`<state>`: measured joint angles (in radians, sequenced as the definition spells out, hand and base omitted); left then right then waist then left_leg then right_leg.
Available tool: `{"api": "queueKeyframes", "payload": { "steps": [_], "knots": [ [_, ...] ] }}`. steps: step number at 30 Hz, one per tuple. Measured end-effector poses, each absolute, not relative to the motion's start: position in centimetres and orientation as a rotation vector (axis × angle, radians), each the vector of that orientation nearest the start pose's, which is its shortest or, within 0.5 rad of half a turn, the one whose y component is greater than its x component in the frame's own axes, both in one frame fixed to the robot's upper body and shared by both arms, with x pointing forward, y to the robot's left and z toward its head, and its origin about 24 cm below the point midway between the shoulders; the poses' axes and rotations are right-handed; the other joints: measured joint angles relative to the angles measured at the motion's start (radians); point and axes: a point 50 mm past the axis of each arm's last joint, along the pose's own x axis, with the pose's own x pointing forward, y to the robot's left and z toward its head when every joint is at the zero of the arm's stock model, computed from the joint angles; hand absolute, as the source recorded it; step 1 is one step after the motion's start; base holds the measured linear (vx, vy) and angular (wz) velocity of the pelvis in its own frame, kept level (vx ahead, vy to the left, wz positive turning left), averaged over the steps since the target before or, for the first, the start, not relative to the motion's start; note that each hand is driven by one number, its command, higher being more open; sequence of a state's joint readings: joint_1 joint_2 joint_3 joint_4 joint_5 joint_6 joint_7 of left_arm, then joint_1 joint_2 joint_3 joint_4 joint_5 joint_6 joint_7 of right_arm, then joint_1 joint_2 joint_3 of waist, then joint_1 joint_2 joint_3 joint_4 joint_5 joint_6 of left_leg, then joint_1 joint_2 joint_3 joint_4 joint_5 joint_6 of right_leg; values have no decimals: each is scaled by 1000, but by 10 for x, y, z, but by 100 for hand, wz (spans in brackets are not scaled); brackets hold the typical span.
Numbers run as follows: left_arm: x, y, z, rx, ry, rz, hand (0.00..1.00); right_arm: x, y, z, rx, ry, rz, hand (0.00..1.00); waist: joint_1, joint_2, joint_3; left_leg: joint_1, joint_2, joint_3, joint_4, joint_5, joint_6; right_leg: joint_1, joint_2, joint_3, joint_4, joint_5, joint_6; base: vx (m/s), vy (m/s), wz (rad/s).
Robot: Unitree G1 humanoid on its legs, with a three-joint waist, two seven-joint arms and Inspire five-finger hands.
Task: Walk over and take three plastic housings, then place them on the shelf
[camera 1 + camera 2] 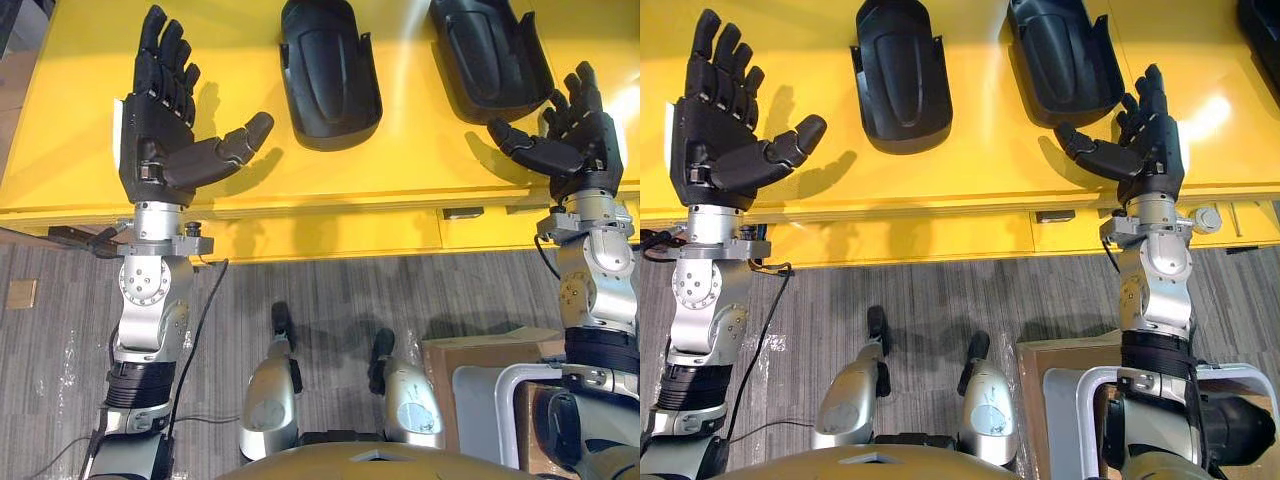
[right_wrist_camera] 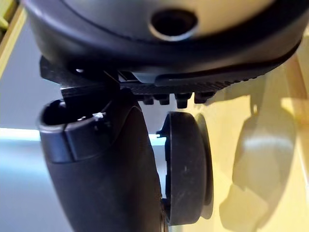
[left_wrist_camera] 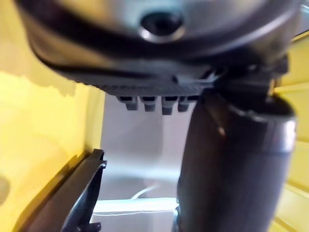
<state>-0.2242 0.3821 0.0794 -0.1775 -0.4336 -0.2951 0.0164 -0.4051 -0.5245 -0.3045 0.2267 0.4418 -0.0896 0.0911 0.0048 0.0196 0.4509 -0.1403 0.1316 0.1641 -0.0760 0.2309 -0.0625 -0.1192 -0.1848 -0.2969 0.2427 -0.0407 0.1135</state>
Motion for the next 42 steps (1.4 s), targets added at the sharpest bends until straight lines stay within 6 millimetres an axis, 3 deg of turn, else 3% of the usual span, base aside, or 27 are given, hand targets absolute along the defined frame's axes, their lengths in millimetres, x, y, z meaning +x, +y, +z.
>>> {"api": "queueKeyframes", "payload": {
  "steps": [6,42],
  "knots": [
    [266,214,177,-44,-662,-53,100,306,-309,182,-57,-404,-162,100,16,-4,1,-4,0,-5,2,1,0,-2,0,-4,1,-3,-3,7,-11,1],
    [264,217,174,-42,-647,-43,100,304,-304,180,-78,-398,-92,100,17,-31,17,-10,2,-5,22,-13,-1,-4,0,-2,7,-9,-10,2,-4,0]
  ]
}}
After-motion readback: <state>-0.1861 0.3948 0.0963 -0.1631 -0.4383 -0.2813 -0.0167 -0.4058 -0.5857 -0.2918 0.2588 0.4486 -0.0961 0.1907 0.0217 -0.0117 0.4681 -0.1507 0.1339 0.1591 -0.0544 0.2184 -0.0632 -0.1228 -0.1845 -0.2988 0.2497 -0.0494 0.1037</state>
